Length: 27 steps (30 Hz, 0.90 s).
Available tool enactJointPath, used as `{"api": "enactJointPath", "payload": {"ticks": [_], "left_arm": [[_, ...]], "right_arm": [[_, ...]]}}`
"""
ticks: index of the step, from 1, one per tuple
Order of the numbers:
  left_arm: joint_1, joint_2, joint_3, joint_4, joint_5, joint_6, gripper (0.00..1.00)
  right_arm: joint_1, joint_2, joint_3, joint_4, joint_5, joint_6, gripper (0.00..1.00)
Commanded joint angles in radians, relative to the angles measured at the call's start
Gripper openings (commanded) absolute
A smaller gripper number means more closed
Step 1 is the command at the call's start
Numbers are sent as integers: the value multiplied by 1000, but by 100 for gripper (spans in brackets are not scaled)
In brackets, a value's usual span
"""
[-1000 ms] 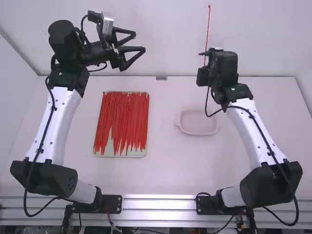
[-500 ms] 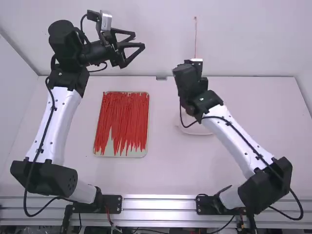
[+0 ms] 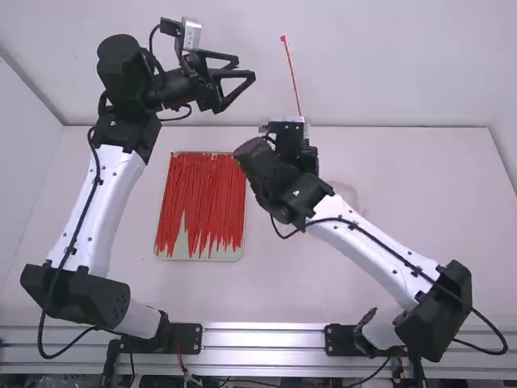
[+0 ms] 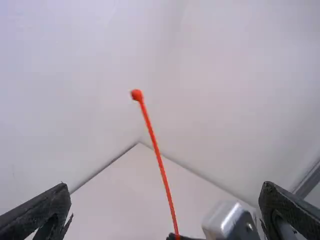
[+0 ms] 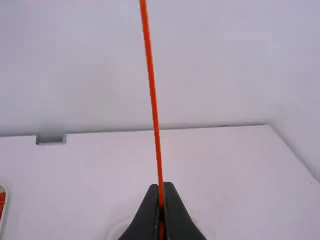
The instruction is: Fasten the cable tie
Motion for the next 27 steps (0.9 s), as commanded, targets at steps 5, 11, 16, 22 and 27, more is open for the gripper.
{"api": "enactJointPath", "payload": {"ticks": [5, 11, 16, 22, 27], "left_arm": [[-32, 5, -1, 8, -66, -64, 92], [-50, 5, -1, 14, -62, -64, 86], [-62, 5, -1, 15, -60, -65, 72], [-75, 5, -1, 21, -63, -65, 52], [-75, 5, -1, 21, -63, -66, 36]], "right_arm": [[84, 2, 29, -6, 130, 36, 0], [137, 2, 29, -8, 133, 36, 0], [167, 2, 29, -9, 133, 36, 0], [190, 2, 29, -10, 133, 36, 0], [186, 2, 29, -9, 133, 37, 0]]}}
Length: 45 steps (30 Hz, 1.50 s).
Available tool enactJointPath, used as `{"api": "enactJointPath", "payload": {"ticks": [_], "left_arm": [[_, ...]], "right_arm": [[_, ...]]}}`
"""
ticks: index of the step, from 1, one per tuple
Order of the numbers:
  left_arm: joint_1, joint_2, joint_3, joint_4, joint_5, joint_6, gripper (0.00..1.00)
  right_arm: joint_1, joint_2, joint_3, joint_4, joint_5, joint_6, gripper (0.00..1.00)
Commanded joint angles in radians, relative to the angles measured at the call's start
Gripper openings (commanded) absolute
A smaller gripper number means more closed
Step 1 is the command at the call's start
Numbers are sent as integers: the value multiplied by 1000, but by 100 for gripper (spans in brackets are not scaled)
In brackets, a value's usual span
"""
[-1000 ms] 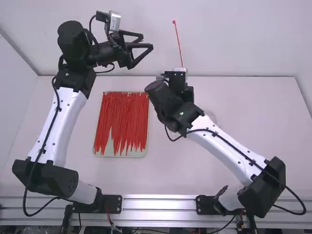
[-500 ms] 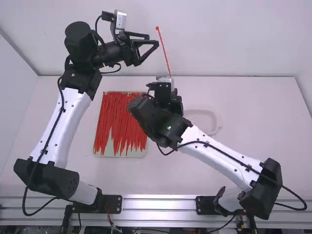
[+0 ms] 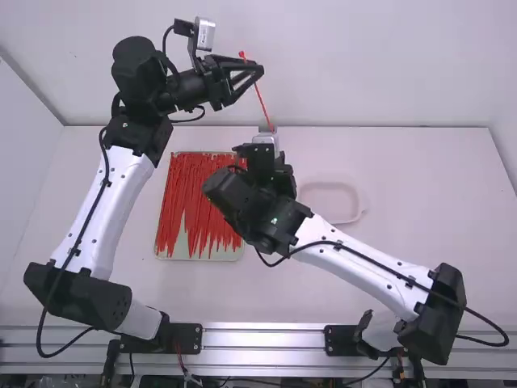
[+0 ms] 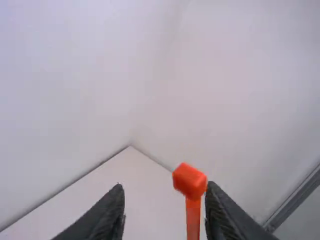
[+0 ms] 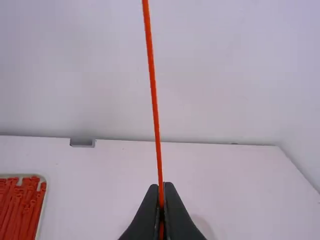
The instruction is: Fasten the cable tie
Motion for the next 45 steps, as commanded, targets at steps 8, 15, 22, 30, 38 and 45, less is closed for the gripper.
{"api": "enactJointPath", "payload": {"ticks": [8, 15, 22, 30, 38, 45], "left_arm": [[-4, 5, -1, 11, 3, -22, 2], [-3, 5, -1, 15, -3, -18, 2], [58, 5, -1, 26, -24, -18, 2], [166, 5, -1, 23, 60, -17, 2], [187, 5, -1, -29, 118, 39, 2], [183, 5, -1, -16, 240, 74, 2]], "right_arm": [[-1, 2, 29, 8, 21, 10, 0], [-3, 2, 29, 10, -35, 4, 0], [4, -14, 29, 2, -271, -81, 55], [125, -123, 29, -38, -344, -135, 99], [192, -340, 30, 3, -480, -284, 99], [43, -486, 29, -11, -724, -378, 99]]}}
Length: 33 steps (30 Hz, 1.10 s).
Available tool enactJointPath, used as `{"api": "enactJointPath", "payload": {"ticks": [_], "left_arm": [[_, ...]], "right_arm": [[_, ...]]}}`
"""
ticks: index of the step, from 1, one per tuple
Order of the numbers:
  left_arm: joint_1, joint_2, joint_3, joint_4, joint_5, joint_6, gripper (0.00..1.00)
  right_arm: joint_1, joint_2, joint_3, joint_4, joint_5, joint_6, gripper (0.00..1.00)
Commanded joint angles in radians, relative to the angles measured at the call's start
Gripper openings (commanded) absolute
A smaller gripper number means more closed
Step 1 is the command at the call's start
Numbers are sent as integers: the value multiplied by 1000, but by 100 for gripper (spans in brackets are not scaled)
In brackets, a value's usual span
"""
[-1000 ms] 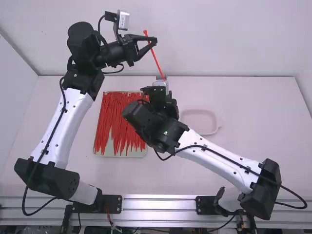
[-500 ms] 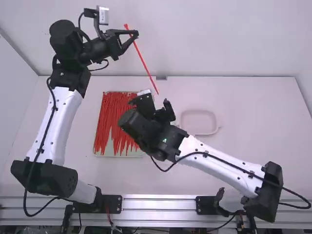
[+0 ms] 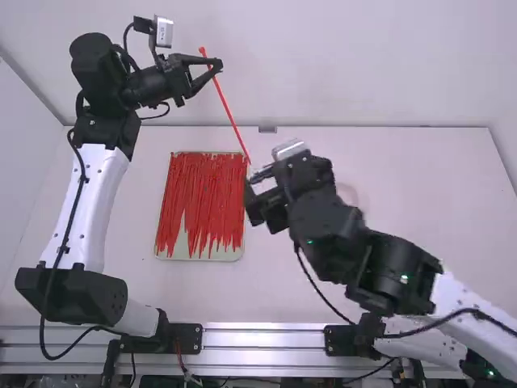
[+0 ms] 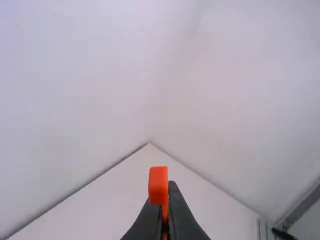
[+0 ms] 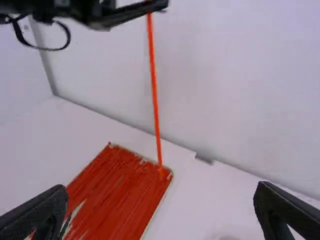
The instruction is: Fasten the cable tie
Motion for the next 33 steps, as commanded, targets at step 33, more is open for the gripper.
{"api": "enactJointPath", "payload": {"ticks": [33], "left_arm": [[-55, 6, -1, 228, 291, -34, 2]], "right_arm": [[-874, 422, 21, 593, -1976, -75, 100]]}}
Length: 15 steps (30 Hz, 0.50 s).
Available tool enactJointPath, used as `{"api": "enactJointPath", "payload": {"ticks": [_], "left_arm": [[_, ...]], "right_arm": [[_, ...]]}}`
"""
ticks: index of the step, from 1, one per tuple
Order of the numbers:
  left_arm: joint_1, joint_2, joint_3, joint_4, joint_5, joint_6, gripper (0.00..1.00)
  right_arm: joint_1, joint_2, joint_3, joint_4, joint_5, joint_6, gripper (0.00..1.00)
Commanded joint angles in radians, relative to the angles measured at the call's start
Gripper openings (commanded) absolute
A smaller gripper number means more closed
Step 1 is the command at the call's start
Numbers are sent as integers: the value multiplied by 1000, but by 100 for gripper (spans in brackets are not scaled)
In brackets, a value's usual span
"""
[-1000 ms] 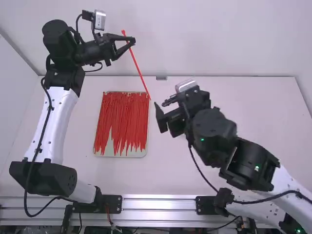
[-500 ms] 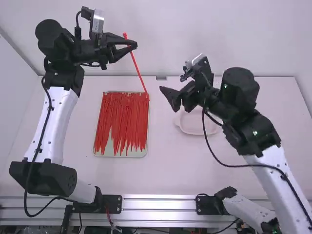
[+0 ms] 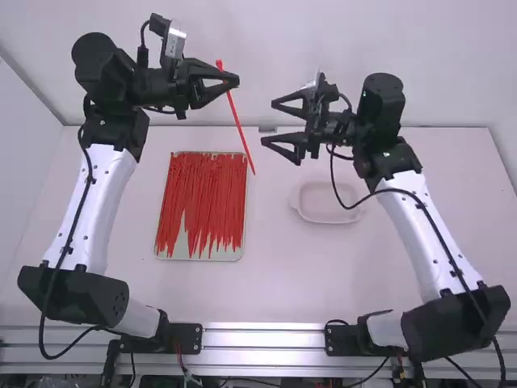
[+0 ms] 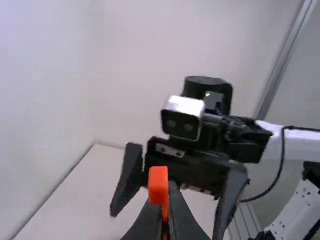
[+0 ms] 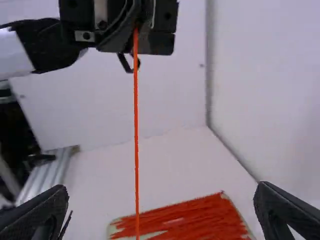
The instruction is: Fasten the cable tie
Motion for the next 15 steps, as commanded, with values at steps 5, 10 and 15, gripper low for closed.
{"api": "enactJointPath", "payload": {"ticks": [5, 10, 15], "left_arm": [[-29, 6, -1, 4, 12, 0, 2], [-51, 6, -6, -19, -38, 0, 2], [-56, 6, -5, -11, -36, -7, 2]], "right_arm": [[37, 53, 21, 59, -174, 61, 91], [77, 57, 21, 58, -177, 60, 75], [77, 57, 21, 59, -177, 89, 57]]}}
